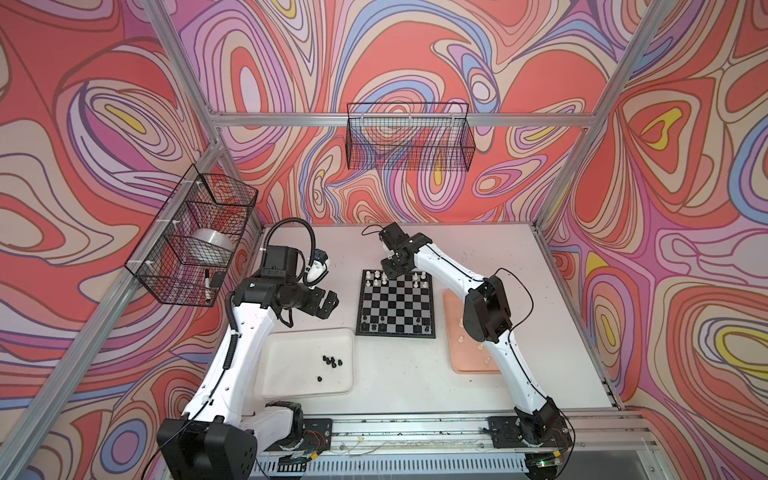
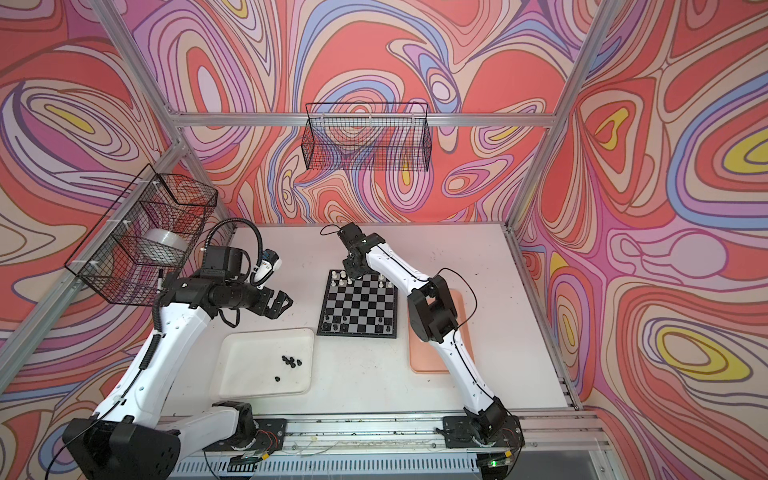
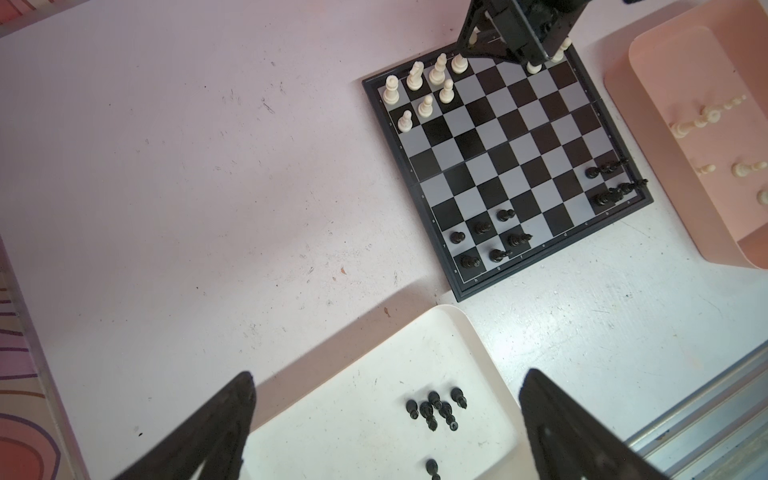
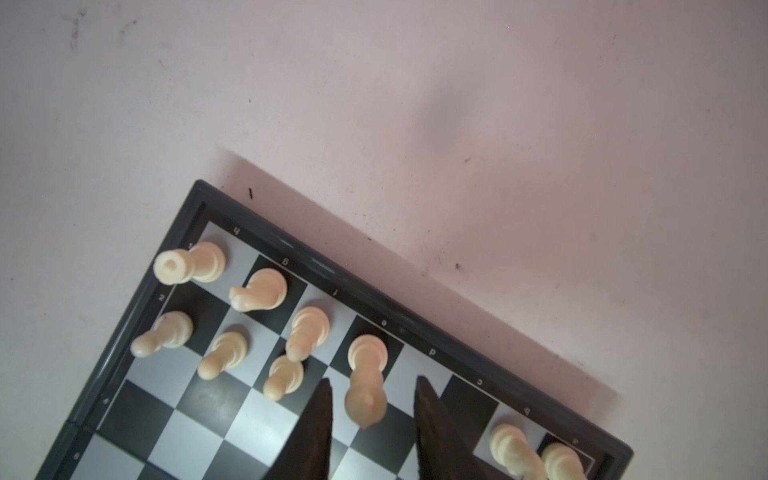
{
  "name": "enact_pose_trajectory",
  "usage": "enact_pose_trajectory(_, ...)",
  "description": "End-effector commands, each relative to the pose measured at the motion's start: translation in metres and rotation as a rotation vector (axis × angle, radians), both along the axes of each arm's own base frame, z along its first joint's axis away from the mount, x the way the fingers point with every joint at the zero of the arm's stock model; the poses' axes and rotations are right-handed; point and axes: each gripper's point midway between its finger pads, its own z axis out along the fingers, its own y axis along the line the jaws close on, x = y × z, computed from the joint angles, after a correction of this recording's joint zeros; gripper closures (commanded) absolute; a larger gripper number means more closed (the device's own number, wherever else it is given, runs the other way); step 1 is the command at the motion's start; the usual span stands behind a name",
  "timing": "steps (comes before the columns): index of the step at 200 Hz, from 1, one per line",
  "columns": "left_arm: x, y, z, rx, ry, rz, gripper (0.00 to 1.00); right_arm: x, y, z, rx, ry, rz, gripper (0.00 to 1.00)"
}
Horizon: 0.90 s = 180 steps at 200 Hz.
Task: Set up the chess pieces on the board
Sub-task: 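Raise the right gripper off the board and move it over the pink tray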
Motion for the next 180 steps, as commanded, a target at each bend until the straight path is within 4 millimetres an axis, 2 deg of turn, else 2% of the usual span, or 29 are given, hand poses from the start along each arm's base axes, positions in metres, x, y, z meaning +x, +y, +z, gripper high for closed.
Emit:
enact_pose_trajectory(1, -0.004, -0.002, 0.001, -0.006, -0.002, -0.009, 0.00, -0.002, 0.001, 0.029, 0.017, -0.035, 0.011, 0.66)
enact_pose_trajectory(52, -0.003, -0.002, 0.002, -0.005, -0.002, -0.008, 0.00, -0.006, 0.002, 0.041, 0.030, -0.039, 0.017, 0.66)
enact_pose_trajectory(127, -0.004, 0.000, 0.004, 0.008, 0.000, -0.011, 0.00, -0.019, 0.004, 0.097, 0.110, -0.079, 0.042, 0.66)
enact_pose_trajectory(143, -0.005, 0.000, 0.003, 0.014, 0.003, -0.019, 0.00, -0.026, -0.001, 0.108, 0.116, -0.078, 0.031, 0.66)
enact_pose_trajectory(163, -0.008, -0.002, 0.002, 0.014, 0.016, -0.042, 0.00, -0.039, -0.021, 0.111, 0.086, -0.074, -0.013, 0.68)
enact_pose_trajectory(180, -0.011, -0.007, -0.002, 0.016, 0.030, -0.075, 0.01, -0.059, -0.044, 0.117, 0.070, -0.063, -0.054, 0.69)
